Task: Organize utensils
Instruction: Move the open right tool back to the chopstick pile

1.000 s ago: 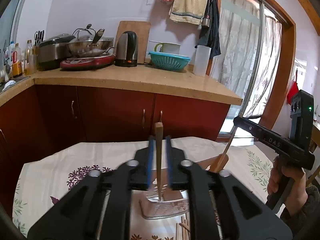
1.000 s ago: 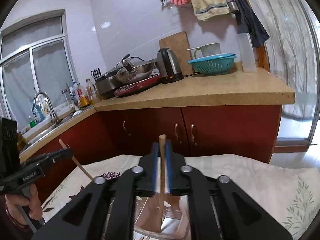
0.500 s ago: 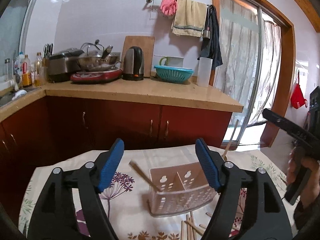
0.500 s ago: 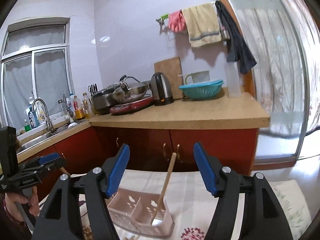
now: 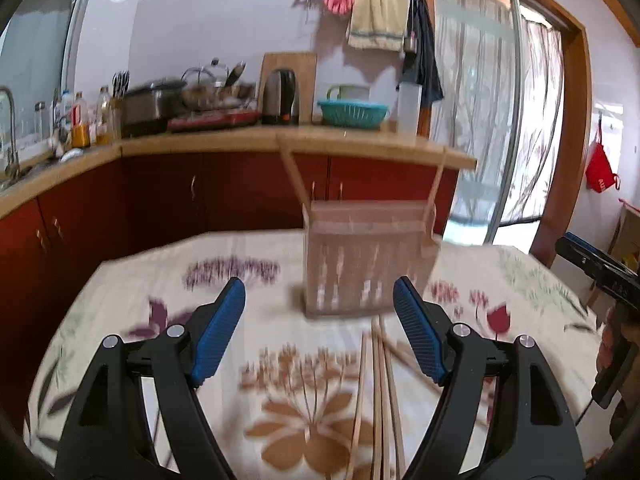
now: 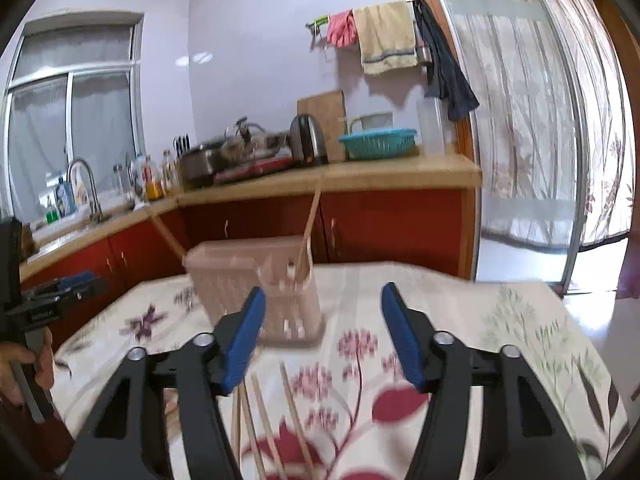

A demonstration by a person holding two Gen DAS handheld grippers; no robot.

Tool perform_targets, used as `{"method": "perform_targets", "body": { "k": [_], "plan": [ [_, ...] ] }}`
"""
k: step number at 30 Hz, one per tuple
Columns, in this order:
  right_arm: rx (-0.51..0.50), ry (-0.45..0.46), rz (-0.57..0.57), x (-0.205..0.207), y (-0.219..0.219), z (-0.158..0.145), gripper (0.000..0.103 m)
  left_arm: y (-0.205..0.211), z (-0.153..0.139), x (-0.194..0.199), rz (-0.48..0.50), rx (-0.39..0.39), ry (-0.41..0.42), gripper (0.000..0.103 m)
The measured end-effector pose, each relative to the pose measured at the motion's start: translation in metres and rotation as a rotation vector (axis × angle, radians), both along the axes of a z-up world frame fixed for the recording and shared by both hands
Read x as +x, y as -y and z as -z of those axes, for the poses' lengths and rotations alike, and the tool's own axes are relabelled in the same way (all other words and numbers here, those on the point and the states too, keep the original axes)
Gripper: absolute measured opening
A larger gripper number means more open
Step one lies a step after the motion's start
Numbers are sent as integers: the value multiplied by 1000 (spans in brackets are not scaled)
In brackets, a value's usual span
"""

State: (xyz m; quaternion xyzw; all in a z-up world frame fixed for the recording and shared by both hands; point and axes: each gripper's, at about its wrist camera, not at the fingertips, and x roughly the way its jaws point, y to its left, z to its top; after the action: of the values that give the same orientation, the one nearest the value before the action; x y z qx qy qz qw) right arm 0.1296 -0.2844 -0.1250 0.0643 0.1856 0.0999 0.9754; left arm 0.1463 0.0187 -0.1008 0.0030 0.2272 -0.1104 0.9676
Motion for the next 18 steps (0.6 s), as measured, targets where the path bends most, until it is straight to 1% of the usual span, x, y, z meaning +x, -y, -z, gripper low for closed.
{"method": "perform_targets", "body": {
  "k": [4, 5, 7, 8, 12, 14, 18],
  "plan": [
    [1, -58, -39, -26, -4, 36, 46, -1, 32, -22, 1, 17, -55, 67],
    [-2, -69, -50, -30, -5, 43, 43, -1, 39, -27, 2, 14, -67, 67],
    [-13, -97, -72, -40, -8, 61, 40, -2, 55, -38, 6, 1, -102, 64],
    [-18, -109, -78, -44, -9, 67, 39, -3, 60, -41, 8, 1, -115, 62],
    [-32, -144, -93, -61, -9, 89, 39, -2, 85, -57, 14, 12, -170, 58],
    [-35, -150, -99, -68, -8, 96, 39, 0, 98, -63, 14, 25, -191, 52],
    [-32, -153, -102, -77, -7, 103, 39, 2, 120, -70, 17, 53, -229, 44]
  ]
}}
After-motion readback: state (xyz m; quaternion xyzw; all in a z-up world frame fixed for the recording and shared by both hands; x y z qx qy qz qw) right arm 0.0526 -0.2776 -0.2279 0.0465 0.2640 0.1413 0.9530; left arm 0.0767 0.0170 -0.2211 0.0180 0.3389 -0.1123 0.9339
